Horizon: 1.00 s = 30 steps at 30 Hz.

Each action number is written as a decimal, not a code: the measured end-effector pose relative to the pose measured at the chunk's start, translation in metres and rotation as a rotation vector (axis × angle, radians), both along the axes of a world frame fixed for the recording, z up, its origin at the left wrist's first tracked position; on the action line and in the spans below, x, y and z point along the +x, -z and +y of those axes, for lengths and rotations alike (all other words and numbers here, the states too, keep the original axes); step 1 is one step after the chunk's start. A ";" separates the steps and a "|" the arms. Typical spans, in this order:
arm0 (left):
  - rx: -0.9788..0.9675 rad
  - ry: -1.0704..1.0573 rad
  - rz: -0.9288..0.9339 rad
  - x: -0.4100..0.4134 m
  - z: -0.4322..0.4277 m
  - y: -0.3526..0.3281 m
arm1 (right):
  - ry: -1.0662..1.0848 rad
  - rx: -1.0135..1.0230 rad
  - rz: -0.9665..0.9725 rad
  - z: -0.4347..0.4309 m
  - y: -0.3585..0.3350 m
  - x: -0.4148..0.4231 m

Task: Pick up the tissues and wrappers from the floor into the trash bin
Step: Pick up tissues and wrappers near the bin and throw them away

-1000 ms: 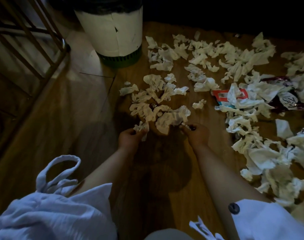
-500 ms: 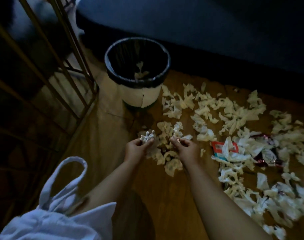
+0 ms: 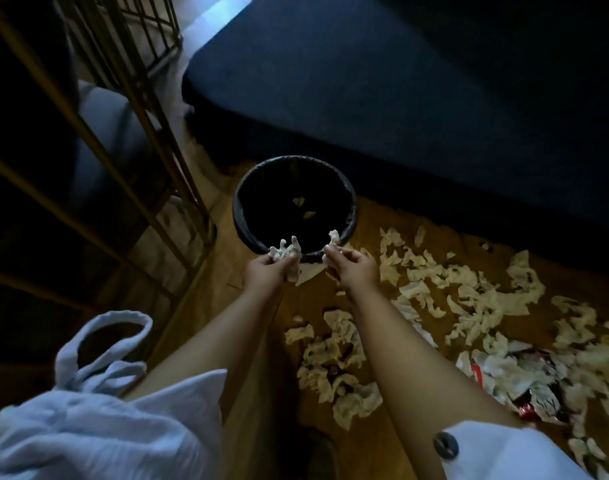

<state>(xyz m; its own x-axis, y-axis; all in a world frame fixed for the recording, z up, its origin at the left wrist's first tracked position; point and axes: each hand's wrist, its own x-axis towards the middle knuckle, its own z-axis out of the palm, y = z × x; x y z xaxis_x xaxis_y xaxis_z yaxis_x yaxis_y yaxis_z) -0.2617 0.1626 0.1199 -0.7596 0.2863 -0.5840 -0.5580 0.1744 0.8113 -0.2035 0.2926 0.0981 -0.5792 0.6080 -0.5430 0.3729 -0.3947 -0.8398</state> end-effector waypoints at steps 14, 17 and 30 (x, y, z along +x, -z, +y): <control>-0.127 -0.101 -0.163 -0.097 0.079 0.057 | -0.080 -0.239 -0.078 0.058 0.034 -0.110; -0.126 -0.102 -0.141 -0.103 0.083 0.051 | -0.077 -0.286 -0.056 0.065 0.032 -0.113; -0.155 0.185 0.097 -0.023 0.046 0.024 | 0.006 -0.193 0.132 0.041 0.012 -0.028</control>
